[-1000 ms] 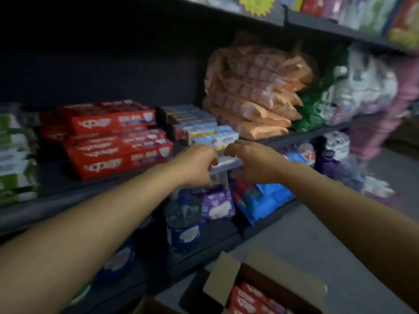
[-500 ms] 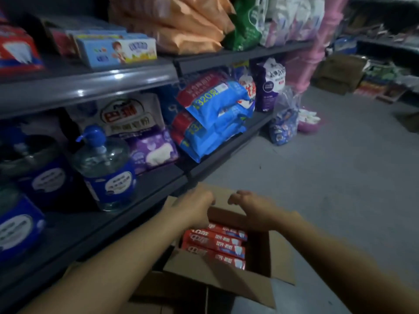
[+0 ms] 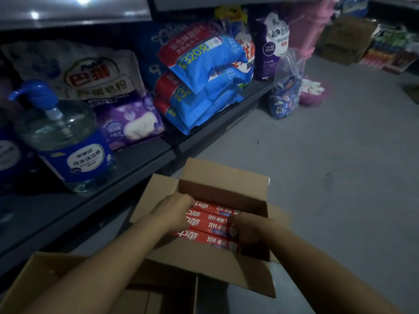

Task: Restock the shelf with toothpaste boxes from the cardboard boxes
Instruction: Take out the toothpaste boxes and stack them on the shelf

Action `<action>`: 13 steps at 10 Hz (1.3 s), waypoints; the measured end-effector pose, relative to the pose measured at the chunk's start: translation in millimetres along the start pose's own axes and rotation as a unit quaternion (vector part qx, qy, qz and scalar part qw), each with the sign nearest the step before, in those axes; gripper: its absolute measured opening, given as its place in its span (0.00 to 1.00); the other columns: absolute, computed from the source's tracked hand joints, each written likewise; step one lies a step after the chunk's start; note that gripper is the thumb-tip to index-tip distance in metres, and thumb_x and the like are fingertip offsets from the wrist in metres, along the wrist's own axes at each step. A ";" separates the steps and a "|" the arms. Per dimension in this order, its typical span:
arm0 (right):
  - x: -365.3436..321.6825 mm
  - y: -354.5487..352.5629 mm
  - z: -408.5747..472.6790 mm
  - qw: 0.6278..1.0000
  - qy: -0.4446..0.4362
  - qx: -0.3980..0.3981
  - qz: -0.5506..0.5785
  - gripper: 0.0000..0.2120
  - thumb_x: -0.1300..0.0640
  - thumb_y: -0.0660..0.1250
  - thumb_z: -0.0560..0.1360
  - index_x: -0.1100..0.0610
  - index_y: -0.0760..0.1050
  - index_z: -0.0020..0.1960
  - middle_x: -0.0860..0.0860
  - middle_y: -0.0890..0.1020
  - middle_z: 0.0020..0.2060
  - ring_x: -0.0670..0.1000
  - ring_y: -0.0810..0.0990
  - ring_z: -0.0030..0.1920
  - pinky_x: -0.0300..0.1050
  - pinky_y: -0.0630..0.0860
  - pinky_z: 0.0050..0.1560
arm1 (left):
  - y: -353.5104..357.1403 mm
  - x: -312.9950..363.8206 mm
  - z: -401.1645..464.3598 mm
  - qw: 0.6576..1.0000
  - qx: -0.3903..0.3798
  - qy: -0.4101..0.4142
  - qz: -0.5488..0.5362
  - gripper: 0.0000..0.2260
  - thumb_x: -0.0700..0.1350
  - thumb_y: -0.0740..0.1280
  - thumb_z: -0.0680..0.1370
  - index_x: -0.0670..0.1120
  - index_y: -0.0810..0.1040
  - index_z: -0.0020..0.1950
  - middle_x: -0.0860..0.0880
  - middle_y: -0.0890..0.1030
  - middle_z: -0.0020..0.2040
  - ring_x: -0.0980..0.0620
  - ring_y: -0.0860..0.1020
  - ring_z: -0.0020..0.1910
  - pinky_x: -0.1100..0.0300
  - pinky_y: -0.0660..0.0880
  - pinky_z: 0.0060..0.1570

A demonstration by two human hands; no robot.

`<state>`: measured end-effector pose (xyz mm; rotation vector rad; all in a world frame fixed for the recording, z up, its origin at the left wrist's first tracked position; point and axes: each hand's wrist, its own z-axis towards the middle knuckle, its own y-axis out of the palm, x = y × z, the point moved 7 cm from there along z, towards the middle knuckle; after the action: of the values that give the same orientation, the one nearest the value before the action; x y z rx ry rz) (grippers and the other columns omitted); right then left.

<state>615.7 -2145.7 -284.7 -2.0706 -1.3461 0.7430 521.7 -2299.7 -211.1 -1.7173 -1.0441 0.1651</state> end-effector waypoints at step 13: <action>-19.6 -19.2 2.9 0.985 -0.115 0.110 -0.061 0.30 0.48 0.63 0.77 0.52 0.57 0.75 0.55 0.69 0.69 0.56 0.71 0.66 0.52 0.70 0.65 | 1.2 -14.1 5.3 0.999 0.011 -0.004 -0.039 0.15 0.45 0.71 0.75 0.51 0.76 0.61 0.51 0.80 0.57 0.54 0.80 0.52 0.58 0.78 0.52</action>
<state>595.0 -2156.9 -270.2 -1.7559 -1.4279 1.0507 510.8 -2305.9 -219.5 -1.6537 -1.1085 0.1332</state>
